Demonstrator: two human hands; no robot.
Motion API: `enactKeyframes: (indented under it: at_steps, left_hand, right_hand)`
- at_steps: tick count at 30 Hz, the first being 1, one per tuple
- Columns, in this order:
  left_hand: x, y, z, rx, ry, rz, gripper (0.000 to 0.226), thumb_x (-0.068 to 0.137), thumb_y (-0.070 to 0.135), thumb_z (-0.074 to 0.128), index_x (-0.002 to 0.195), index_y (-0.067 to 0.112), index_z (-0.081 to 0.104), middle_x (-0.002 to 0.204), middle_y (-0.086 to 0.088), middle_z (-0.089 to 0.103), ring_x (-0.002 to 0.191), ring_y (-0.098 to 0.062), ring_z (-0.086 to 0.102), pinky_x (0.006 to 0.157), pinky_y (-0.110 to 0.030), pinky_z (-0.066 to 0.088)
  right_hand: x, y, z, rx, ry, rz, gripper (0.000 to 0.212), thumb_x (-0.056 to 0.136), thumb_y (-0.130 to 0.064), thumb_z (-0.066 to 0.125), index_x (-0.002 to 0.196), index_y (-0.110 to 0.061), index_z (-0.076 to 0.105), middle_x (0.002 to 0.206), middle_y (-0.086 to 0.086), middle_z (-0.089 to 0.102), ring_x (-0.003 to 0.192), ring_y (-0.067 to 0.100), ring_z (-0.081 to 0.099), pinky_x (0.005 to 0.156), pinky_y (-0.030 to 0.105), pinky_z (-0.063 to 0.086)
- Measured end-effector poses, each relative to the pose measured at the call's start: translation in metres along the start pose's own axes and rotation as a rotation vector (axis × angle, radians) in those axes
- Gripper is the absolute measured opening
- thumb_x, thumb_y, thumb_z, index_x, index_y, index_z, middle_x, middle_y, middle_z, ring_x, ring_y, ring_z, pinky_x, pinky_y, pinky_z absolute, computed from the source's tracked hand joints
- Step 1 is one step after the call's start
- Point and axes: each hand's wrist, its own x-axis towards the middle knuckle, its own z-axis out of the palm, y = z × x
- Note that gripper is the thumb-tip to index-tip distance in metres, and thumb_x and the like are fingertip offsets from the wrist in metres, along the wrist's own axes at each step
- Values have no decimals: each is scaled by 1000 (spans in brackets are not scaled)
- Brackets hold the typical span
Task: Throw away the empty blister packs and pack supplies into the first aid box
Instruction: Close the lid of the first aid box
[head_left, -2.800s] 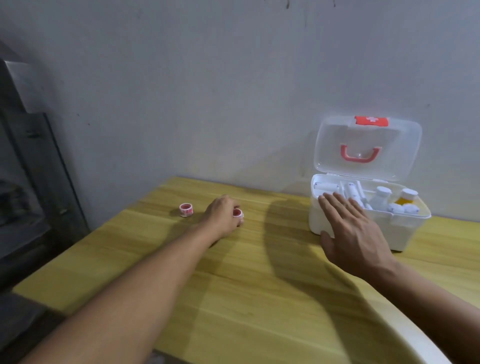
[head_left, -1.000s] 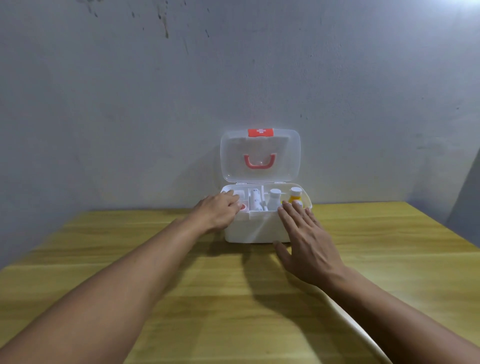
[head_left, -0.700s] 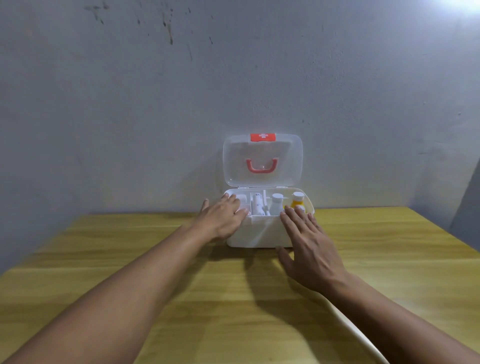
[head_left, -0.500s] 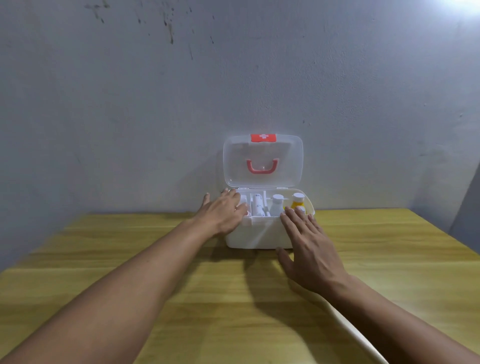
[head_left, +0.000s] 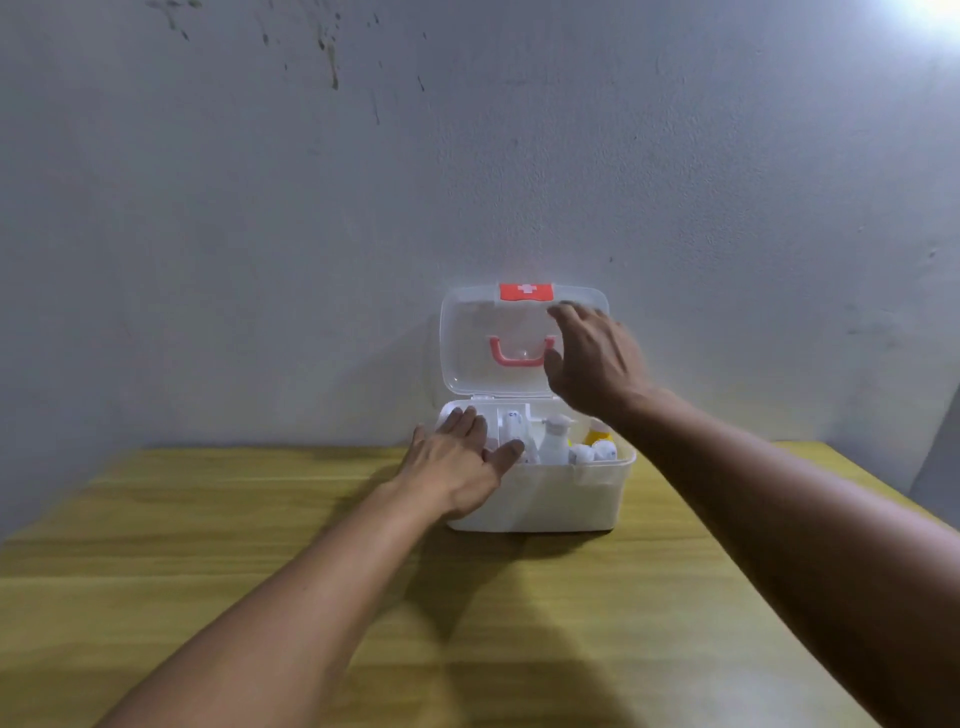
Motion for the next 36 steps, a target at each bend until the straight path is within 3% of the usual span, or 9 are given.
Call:
enactKeyframes:
  at_steps: [5, 8, 12, 15, 18, 22, 28, 32, 36]
  left_hand:
    - [1, -2, 4, 24, 22, -6, 80, 89, 67, 11, 143, 12, 31, 158, -5, 23, 147, -21, 17, 116, -56, 16]
    - [1, -1, 4, 13, 36, -13, 80, 88, 67, 11, 143, 11, 32, 158, -6, 23, 147, -21, 17, 116, -57, 16]
    - [-6, 2, -1, -21, 23, -29, 87, 87, 70, 10, 151, 13, -4, 161, -3, -13, 149, -17, -13, 119, -52, -8]
    - [-16, -1, -1, -216, 214, -58, 90, 81, 73, 1, 147, 16, -23, 155, 1, -32, 142, -11, -30, 116, -48, -20]
    - [-25, -7, -1, -393, 472, -76, 87, 80, 70, -1, 148, 19, -18, 156, 5, -28, 141, -5, -29, 116, -40, -23]
    - [-30, -11, -11, -482, 555, -30, 83, 81, 64, 4, 151, 22, -7, 159, 8, -17, 143, 0, -20, 116, -34, -21]
    - [-39, 1, -21, -368, 369, 67, 75, 86, 56, 17, 150, 18, 21, 162, 4, 6, 148, -6, -1, 120, -44, -6]
    - [-39, 7, -18, -259, 283, 53, 75, 87, 59, 30, 150, 19, 22, 162, 3, 10, 149, -9, 3, 121, -46, -1]
    - [-37, 6, -12, -209, 319, 66, 80, 84, 52, 59, 147, 14, 29, 158, 0, 27, 148, -14, 14, 120, -38, 19]
  right_hand:
    - [46, 4, 11, -76, -49, 10, 50, 88, -19, 57, 134, -9, 40, 140, 14, 46, 130, 32, 38, 104, 46, 32]
    - [58, 9, 14, -101, -52, 21, 45, 91, -21, 55, 133, -10, 42, 132, 14, 55, 120, 33, 49, 99, 45, 36]
    - [54, 13, 4, -93, 99, -63, 30, 95, -25, 51, 120, -12, 60, 114, 15, 64, 101, 35, 57, 84, 43, 43]
    - [33, 11, -11, -90, 127, -154, 26, 95, -27, 51, 111, -13, 66, 106, 13, 65, 93, 34, 59, 77, 43, 46]
    - [-2, 10, -26, -40, 127, -230, 25, 95, -29, 50, 100, -13, 67, 97, 11, 65, 84, 33, 59, 72, 43, 49]
    - [-51, 4, -40, -37, -7, -340, 31, 95, -35, 47, 93, -12, 67, 89, 8, 63, 71, 25, 55, 63, 38, 47]
    - [-96, 3, -38, -59, -187, -278, 46, 81, -54, 54, 113, -23, 66, 118, 1, 63, 102, 20, 57, 82, 30, 41]
    - [-96, 7, -39, 27, -205, -167, 69, 78, -62, 51, 135, -22, 49, 141, 2, 49, 124, 22, 46, 96, 37, 41]
    - [-94, 11, -27, 4, -351, -53, 84, 81, -59, 59, 148, -22, 24, 154, 9, 29, 139, 28, 29, 108, 42, 33]
